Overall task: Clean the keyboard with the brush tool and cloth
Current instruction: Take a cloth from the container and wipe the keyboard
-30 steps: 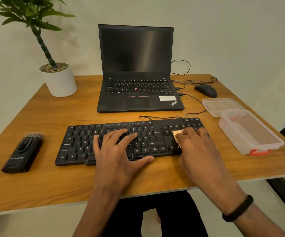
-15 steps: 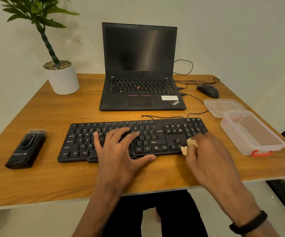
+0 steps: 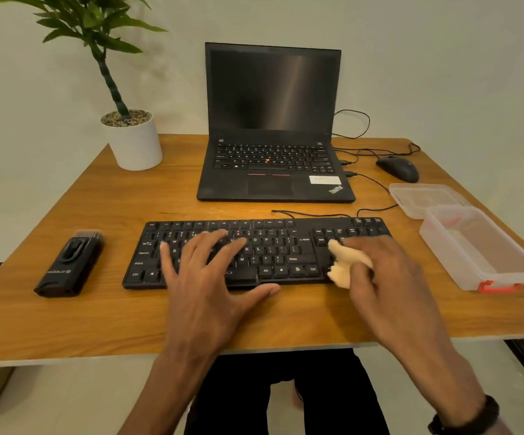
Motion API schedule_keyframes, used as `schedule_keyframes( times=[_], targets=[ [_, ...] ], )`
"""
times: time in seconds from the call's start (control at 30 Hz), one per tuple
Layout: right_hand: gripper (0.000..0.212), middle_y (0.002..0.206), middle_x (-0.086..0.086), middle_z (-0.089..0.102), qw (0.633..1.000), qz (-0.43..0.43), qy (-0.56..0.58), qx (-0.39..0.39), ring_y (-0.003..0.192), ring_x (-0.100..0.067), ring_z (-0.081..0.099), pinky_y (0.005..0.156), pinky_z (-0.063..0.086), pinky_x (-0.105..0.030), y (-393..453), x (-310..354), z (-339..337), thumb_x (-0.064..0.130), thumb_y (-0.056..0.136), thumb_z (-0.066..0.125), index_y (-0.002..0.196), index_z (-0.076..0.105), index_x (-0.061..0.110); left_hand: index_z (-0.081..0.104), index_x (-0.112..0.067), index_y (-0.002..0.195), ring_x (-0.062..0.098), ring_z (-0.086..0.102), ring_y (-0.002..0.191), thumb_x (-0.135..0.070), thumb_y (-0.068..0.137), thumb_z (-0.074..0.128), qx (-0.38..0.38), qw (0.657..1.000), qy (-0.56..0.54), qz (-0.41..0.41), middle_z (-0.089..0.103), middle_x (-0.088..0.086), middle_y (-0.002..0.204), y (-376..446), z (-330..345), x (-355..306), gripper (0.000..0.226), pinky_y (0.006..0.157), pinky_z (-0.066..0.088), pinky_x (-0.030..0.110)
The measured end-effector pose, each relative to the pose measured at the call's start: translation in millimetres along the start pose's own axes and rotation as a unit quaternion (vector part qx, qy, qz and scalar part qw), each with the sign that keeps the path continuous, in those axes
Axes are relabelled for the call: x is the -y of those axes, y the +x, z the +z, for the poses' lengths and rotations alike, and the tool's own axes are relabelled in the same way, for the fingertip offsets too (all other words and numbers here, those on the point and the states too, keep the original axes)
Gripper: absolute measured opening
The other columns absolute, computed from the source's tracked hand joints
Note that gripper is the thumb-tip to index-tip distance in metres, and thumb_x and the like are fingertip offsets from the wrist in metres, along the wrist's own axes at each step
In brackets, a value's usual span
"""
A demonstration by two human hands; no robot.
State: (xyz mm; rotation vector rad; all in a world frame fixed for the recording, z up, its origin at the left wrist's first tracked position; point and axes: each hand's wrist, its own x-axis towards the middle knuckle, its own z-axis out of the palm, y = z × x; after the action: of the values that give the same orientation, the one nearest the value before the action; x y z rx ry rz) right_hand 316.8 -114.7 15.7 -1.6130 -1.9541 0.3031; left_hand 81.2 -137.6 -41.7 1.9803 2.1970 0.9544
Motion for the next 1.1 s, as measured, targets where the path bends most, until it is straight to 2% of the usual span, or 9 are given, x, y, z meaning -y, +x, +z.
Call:
schedule_keyframes(
  times=[0.13,0.27,0.6,0.77,0.83,0.9,0.97,1.03,1.1],
  targets=[
    [0.056,0.148,-0.005,0.051,0.994,0.001,-0.100,0.033,0.133,-0.020,0.049,0.112,0.042,-0.036,6,15,8,0.012,0.099,0.054,0.153,0.044,0.015,0.052,-0.029,0.149,0.028,0.035,0.144,-0.084,0.055,0.070,-0.038,0.994,-0.007,-0.107,0.042,0.005,0.156,-18,-30,39,0.110,0.119,0.032,0.060],
    [0.070,0.166,-0.002,0.028,0.984,0.023,-0.137,0.111,0.153,-0.018,0.026,0.123,0.025,-0.034,-3,42,32,0.013,0.102,0.052,0.163,0.018,0.022,0.036,-0.024,0.159,0.020,0.032,0.145,-0.070,0.048,0.082,-0.031,0.980,-0.082,-0.181,0.037,0.001,0.159,-23,-43,54,0.129,0.119,0.033,0.038],
    [0.077,0.168,-0.024,0.016,0.960,-0.010,-0.238,0.144,0.157,-0.033,0.015,0.129,0.013,-0.043,-18,89,72,0.010,0.103,0.053,0.161,0.003,-0.001,0.035,-0.032,0.159,0.003,0.048,0.124,-0.060,0.048,0.092,-0.084,0.971,-0.145,-0.171,0.058,0.001,0.146,-24,-42,67,0.128,0.105,0.037,0.022],
    [0.081,0.171,-0.013,0.009,0.969,-0.083,-0.159,0.171,0.159,-0.025,0.007,0.125,0.001,-0.033,-22,110,80,0.010,0.102,0.055,0.163,0.001,0.009,0.035,-0.035,0.158,0.017,0.055,0.131,-0.065,0.048,0.089,-0.088,0.972,-0.137,-0.170,0.059,0.003,0.145,-25,-37,70,0.126,0.108,0.043,0.033],
    [0.072,0.169,0.003,0.024,0.973,-0.107,-0.049,0.200,0.153,-0.012,0.024,0.120,0.012,-0.019,-24,107,70,0.009,0.103,0.053,0.163,0.016,0.023,0.035,-0.035,0.157,0.019,0.055,0.131,-0.064,0.050,0.089,-0.090,0.973,-0.136,-0.163,0.058,0.003,0.146,-26,-37,69,0.124,0.108,0.045,0.035],
    [0.063,0.150,0.013,0.052,0.968,-0.091,0.047,0.230,0.118,0.004,0.056,0.100,0.041,-0.009,-21,100,52,0.013,0.103,0.054,0.157,0.035,0.038,0.036,-0.035,0.157,0.018,0.054,0.131,-0.061,0.051,0.091,-0.097,0.973,-0.140,-0.154,0.058,0.002,0.145,-27,-36,69,0.122,0.108,0.045,0.035],
    [0.061,0.129,0.019,0.063,0.976,-0.054,0.095,0.186,0.087,0.009,0.061,0.080,0.052,-0.009,-14,87,34,0.013,0.102,0.057,0.151,0.040,0.044,0.036,-0.035,0.157,0.016,0.053,0.132,-0.059,0.051,0.092,-0.101,0.973,-0.147,-0.148,0.057,0.000,0.146,-28,-36,69,0.122,0.110,0.045,0.036],
    [0.064,0.126,0.019,0.062,0.991,-0.025,0.069,0.111,0.090,0.013,0.060,0.086,0.045,-0.004,-6,74,23,0.004,0.100,0.057,0.151,0.040,0.039,0.036,-0.035,0.157,0.014,0.052,0.132,-0.059,0.051,0.092,-0.101,0.973,-0.151,-0.146,0.057,0.000,0.145,-28,-36,69,0.122,0.110,0.045,0.035],
    [0.063,0.138,0.001,0.062,0.999,0.017,-0.014,0.049,0.113,-0.006,0.061,0.099,0.045,-0.020,-1,63,23,0.001,0.098,0.057,0.155,0.041,0.025,0.036,-0.033,0.157,0.014,0.052,0.131,-0.059,0.051,0.091,-0.100,0.973,-0.151,-0.144,0.057,0.000,0.145,-28,-37,68,0.123,0.110,0.045,0.035]
  ],
)
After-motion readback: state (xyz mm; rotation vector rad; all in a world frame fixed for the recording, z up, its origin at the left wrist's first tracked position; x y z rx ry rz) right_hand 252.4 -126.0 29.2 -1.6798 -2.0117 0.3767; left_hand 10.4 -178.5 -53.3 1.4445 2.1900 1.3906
